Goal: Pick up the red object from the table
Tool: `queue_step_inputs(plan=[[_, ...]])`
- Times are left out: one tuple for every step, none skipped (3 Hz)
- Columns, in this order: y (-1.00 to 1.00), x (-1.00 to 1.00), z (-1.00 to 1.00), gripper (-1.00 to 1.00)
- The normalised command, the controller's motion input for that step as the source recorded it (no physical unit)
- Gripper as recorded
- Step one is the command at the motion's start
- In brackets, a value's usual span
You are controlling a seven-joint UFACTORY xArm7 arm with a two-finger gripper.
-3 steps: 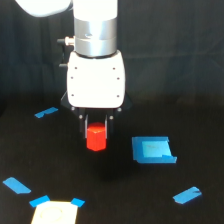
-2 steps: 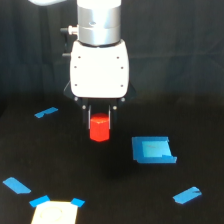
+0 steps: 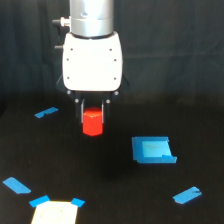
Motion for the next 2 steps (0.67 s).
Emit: queue_step_inputs(plan=[[-0.45,-0.1,0.25,-1.0],[0.38,0.21,0.76,-1.0]])
